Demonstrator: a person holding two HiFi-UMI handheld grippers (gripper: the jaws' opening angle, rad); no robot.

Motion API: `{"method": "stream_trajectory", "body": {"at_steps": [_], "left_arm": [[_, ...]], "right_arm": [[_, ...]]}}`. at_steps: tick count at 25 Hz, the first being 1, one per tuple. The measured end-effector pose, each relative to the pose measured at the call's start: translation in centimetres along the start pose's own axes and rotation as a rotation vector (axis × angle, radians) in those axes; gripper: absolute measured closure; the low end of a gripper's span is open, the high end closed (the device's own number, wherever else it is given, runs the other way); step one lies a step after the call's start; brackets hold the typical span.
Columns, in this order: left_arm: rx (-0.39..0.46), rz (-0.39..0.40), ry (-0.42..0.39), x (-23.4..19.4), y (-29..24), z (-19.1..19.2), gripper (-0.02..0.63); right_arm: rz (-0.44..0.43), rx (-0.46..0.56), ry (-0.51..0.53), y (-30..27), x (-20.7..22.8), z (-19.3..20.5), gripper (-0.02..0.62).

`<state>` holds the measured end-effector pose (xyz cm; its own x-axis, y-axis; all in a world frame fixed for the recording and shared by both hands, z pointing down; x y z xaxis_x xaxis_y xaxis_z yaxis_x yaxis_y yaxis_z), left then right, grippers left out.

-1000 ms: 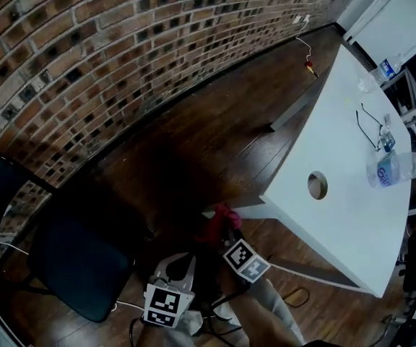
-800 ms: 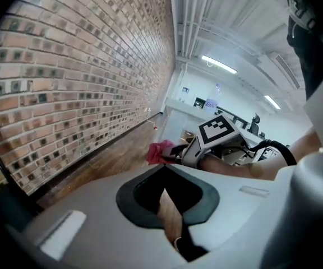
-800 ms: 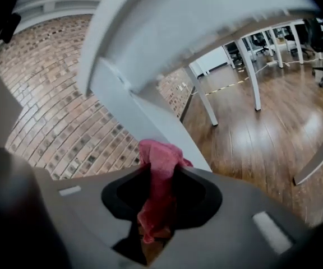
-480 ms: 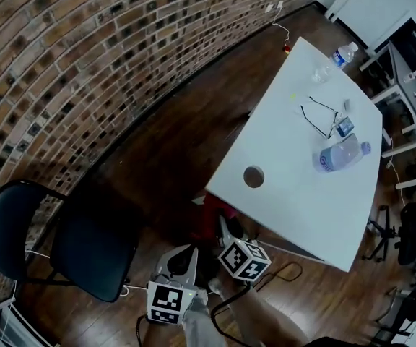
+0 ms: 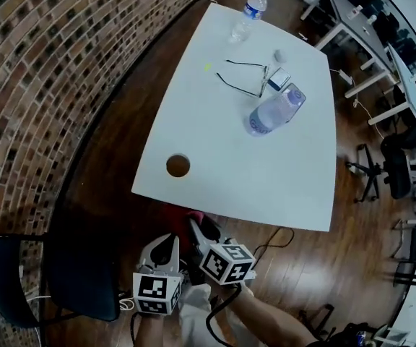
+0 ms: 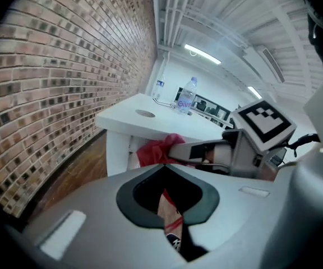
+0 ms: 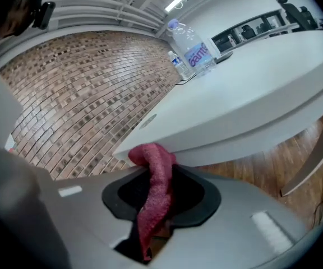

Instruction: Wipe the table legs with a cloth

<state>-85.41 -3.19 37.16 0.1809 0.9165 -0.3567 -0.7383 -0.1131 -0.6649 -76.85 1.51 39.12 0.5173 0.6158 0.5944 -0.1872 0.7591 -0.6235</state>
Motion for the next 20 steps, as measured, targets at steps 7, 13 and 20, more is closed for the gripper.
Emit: {"method": "stream_trajectory", "body": {"at_steps": [7, 13, 20], "left_arm": [[-0.182, 0.104, -0.056, 2.8, -7.2, 1.0, 0.611], [-0.221, 0.298, -0.231, 13.4, -12.6, 0.7, 0.611], [-0.085, 0.434, -0.283, 21.9, -13.8, 0.0, 0.612]], "right_arm": [[-0.011, 0.041, -0.036, 6.6, 6.8, -0.9, 0.506], [0.023, 0.114, -0.105, 12.3, 12.1, -1.4, 0.506], [-0.056, 0.111, -0.075, 17.6, 17.7, -2.0, 0.505]]}}
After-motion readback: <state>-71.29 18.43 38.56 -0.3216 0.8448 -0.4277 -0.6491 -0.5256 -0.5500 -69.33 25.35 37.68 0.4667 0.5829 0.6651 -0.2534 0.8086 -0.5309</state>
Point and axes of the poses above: the fingertips, and each gripper's own axes: y backward along the fingers, x to its right, z out of its underside, the point moved 3 cm from there along y, backward along the fingers, and after that the axes turned 10 degrees about -x, right-handed, at the moved point
